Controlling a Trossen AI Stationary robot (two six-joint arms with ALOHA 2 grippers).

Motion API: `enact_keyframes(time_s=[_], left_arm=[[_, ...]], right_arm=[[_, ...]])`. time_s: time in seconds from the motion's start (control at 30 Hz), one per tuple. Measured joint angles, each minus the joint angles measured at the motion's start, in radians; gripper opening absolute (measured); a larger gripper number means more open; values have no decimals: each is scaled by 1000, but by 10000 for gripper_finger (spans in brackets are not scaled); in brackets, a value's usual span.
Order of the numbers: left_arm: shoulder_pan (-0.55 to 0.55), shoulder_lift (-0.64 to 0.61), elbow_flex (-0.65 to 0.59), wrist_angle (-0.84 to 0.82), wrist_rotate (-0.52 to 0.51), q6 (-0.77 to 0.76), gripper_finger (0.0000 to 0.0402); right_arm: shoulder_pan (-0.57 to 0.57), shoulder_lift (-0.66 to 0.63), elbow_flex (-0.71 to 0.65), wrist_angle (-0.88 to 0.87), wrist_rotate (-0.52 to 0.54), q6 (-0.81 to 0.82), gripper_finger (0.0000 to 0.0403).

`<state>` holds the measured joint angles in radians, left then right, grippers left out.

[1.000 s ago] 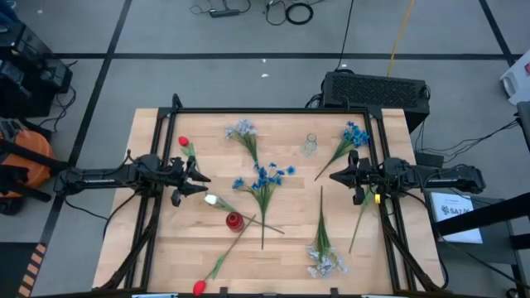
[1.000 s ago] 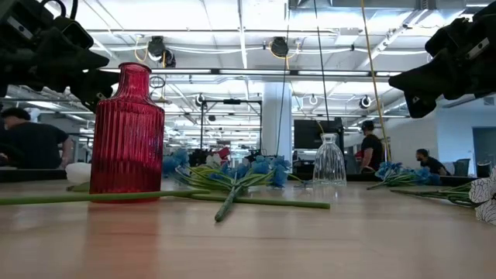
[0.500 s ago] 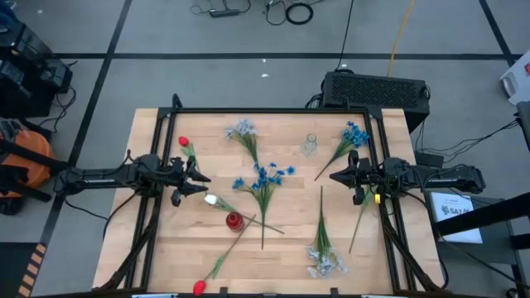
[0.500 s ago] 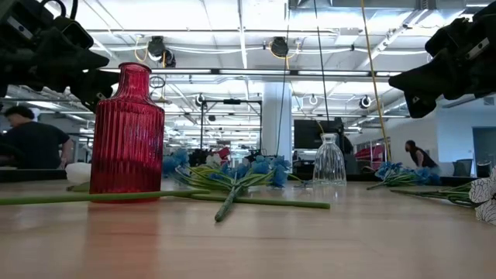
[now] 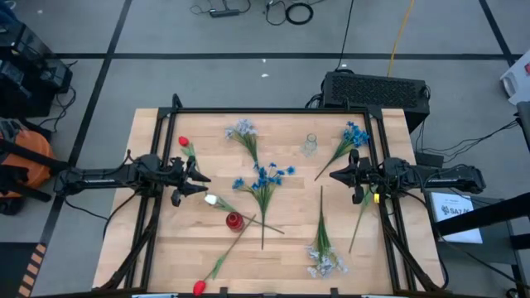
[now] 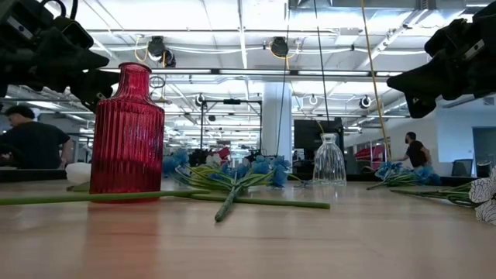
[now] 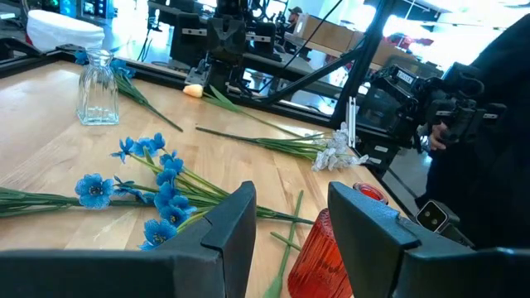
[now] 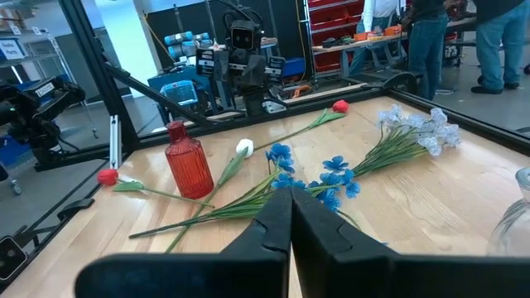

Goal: Sort flowers into vase by color
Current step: Put the bottom white flower into the red vase

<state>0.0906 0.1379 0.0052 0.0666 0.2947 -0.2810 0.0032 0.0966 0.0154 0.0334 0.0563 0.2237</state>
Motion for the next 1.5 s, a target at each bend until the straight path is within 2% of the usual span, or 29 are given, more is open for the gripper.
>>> enact_keyframes(time_s=[0.3, 0.43, 0.53, 0.6, 0.67, 0.87, 1.03, 1.13, 1.23, 1.37, 1.5], left_arm=[[0, 0, 0, 0, 0, 0, 157], [0, 0, 0, 0, 0, 0, 157], [0, 0, 0, 0, 0, 0, 157], [0, 0, 0, 0, 0, 0, 157], [0, 0, 0, 0, 0, 0, 157], [0, 0, 0, 0, 0, 0, 157], [0, 0, 0, 0, 0, 0, 157], [0, 0, 0, 0, 0, 0, 157], [0, 0, 0, 0, 0, 0, 157], [0, 0, 0, 0, 0, 0, 157], [0, 0, 0, 0, 0, 0, 157]], right_arm=[[0, 0, 0, 0, 1, -3, 0], [0, 1, 0, 14, 89, -29, 0], [0, 15, 2, 126, 116, -35, 0], [1, 43, 39, 176, 166, -38, 0], [1, 88, 108, 155, 234, -53, 0], [1, 334, 407, -183, 427, -61, 0], [-6, 583, 659, -500, 472, 91, 0], [-10, 718, 785, -711, 444, 205, 0], [-11, 839, 888, -924, 343, 235, 0], [-8, 974, 978, -1158, 172, 75, 0], [27, 1070, 1002, -1292, 124, -87, 0]])
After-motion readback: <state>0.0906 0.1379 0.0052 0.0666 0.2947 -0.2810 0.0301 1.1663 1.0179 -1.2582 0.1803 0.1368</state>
